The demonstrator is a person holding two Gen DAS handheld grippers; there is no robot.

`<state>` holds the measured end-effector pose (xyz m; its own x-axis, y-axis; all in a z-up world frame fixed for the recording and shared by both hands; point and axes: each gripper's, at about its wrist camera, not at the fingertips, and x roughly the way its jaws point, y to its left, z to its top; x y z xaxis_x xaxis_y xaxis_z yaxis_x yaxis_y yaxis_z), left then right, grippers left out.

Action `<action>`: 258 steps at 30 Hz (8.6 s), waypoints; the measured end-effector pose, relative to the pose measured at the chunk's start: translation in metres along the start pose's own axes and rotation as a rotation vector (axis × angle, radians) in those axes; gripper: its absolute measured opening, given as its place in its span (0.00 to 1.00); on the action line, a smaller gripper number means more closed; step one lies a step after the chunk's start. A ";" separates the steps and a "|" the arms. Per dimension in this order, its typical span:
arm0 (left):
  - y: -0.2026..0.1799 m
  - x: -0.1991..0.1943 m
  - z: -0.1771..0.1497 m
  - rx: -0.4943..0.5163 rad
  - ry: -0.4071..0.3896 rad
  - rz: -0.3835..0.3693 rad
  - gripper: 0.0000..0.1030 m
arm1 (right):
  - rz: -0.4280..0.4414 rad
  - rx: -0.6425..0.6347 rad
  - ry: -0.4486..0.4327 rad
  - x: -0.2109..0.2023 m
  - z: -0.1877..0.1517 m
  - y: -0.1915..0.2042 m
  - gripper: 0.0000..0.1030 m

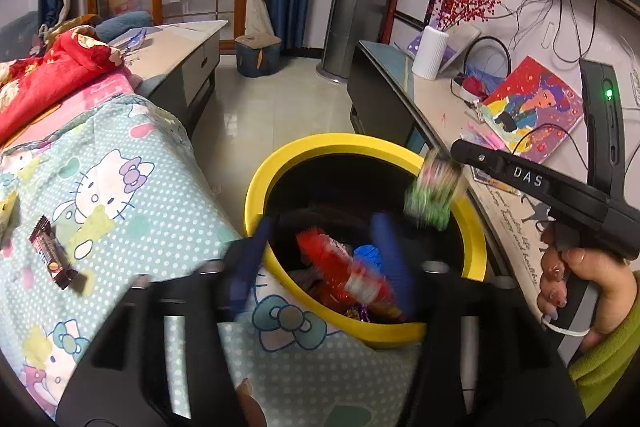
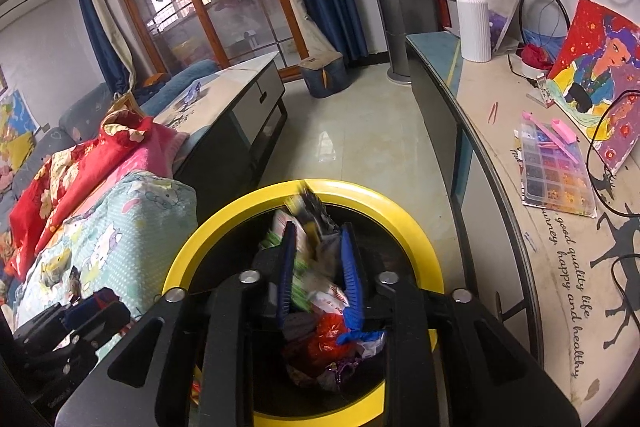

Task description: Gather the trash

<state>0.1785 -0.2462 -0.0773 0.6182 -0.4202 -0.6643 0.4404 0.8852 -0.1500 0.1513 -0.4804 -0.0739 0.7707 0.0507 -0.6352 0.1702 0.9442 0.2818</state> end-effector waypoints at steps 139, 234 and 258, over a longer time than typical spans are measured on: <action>0.130 -0.117 -0.005 -0.264 -0.235 0.138 0.10 | 0.272 -0.231 0.064 -0.011 -0.027 0.160 0.14; 0.004 -0.044 0.022 -0.015 -0.125 -0.020 0.89 | 0.039 -0.034 0.003 -0.044 -0.017 0.008 0.78; 0.075 -0.129 -0.021 -0.083 -0.190 0.187 0.89 | 0.134 -0.252 -0.019 -0.083 -0.054 0.118 0.93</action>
<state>0.1182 -0.1216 -0.0179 0.7979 -0.2714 -0.5383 0.2576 0.9608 -0.1025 0.0748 -0.3555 -0.0270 0.7878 0.1765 -0.5900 -0.0898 0.9807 0.1736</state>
